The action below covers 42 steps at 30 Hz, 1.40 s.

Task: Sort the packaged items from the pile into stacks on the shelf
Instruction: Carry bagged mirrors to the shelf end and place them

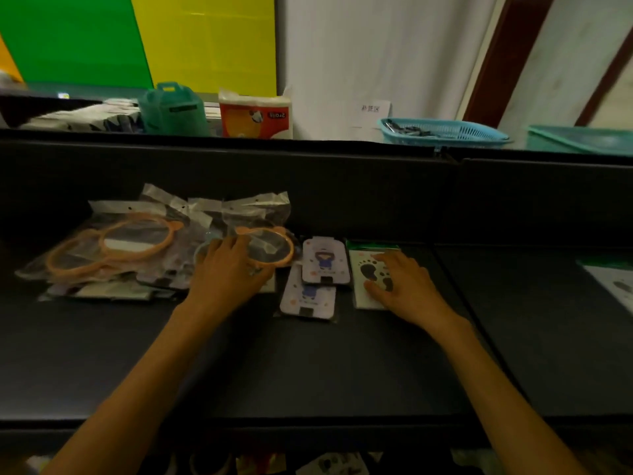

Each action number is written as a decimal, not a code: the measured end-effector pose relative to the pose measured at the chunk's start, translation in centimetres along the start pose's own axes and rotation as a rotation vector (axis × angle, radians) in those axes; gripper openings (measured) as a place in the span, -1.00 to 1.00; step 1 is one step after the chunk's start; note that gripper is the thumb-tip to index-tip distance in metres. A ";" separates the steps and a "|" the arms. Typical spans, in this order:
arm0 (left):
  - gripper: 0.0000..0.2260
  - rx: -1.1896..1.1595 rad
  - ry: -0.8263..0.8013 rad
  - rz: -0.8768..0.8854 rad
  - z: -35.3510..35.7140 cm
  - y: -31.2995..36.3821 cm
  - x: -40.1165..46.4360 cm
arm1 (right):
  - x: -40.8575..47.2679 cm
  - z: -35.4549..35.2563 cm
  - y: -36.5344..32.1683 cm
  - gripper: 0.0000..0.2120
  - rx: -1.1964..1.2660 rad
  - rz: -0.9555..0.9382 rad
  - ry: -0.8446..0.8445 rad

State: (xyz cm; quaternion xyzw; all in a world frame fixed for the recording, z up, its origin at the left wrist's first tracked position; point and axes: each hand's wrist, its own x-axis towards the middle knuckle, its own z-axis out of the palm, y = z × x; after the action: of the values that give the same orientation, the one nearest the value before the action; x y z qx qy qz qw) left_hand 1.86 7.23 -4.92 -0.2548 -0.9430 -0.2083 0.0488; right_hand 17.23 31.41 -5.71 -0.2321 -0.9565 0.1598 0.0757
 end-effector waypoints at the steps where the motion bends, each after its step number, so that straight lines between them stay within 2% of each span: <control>1: -0.37 -0.015 -0.003 -0.007 0.1 -0.2 0.5 | 0.1 0.3 -0.1 -0.31 -0.010 0.015 -0.001; 7: -0.19 0.001 -0.050 -0.081 1.2 -1.5 3.5 | 0.2 1.7 -0.9 -0.09 -0.036 0.199 -0.006; 11: -0.15 -0.031 -0.099 -0.087 1.7 -2.2 5.0 | 0.2 2.1 -0.9 0.08 -0.019 0.318 -0.014; 16: -0.27 -0.135 -0.082 -0.033 2.4 -2.1 5.8 | 0.4 2.1 -0.6 0.10 0.026 0.364 0.028; 19: -0.20 -0.225 -0.020 0.011 2.3 -1.7 5.6 | 0.6 1.8 -0.6 0.11 0.101 0.372 0.074; 24: -0.12 -0.456 0.060 -0.032 1.4 -1.8 5.2 | 0.7 1.7 0.1 0.17 0.276 0.393 0.165; 26: -0.24 -0.517 0.024 -0.051 0.8 -2.1 5.0 | 0.6 1.2 0.6 0.10 0.435 0.420 0.201; 29: -0.46 -0.533 -0.022 -0.018 0.0 -2.3 4.4 | 0.2 0.5 1.2 -0.19 0.680 0.446 0.228; 31: -0.51 -0.609 -0.028 0.018 -0.3 -2.4 3.9 | -0.2 0.8 1.5 -0.41 0.788 0.434 0.249; 33: -0.53 -0.730 -0.044 0.028 -0.6 -2.5 3.5 | -0.8 1.2 1.5 -0.55 0.882 0.403 0.274; 36: -0.54 -0.807 -0.023 0.049 -0.7 -2.2 2.8 | -2.0 1.6 1.2 -0.59 0.963 0.380 0.313; 42: -0.60 -1.042 -0.116 0.089 -0.2 0.5 0.6 | -6.1 0.8 1.4 -0.60 1.028 0.362 0.415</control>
State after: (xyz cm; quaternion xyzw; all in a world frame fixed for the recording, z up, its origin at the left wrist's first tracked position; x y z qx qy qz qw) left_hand 1.60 7.76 -4.44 -0.2964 -0.7036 -0.6331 -0.1276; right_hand 22.99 29.50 -7.34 -0.3520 -0.6663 0.5650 0.3361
